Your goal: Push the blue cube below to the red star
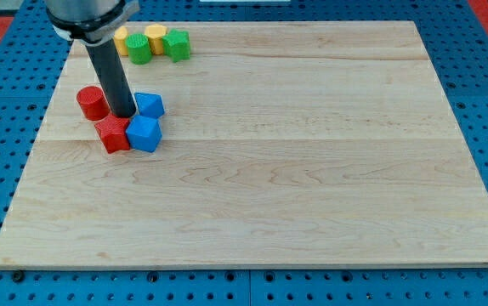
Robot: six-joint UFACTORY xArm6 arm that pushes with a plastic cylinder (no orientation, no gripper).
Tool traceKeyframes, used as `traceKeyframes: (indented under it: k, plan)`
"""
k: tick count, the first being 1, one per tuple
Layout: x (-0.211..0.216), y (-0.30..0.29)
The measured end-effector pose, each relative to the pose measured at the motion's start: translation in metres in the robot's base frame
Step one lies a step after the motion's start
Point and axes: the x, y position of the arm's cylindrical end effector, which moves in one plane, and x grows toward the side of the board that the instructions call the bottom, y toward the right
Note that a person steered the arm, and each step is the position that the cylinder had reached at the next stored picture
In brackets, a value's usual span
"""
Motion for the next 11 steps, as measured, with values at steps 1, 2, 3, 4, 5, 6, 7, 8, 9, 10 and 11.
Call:
traceKeyframes:
  k: [1,2,3,4,5,6,7,8,9,10,11]
  plan:
    - [-0.034,0.009]
    - [-0.024,0.033]
    - [0.014,0.041]
    - [0.032,0.039]
    - [0.032,0.039]
    - [0.066,0.042]
    - [0.101,0.037]
    - [0.097,0.019]
    - [0.116,-0.062]
    - [0.160,-0.095]
    - [0.190,-0.103]
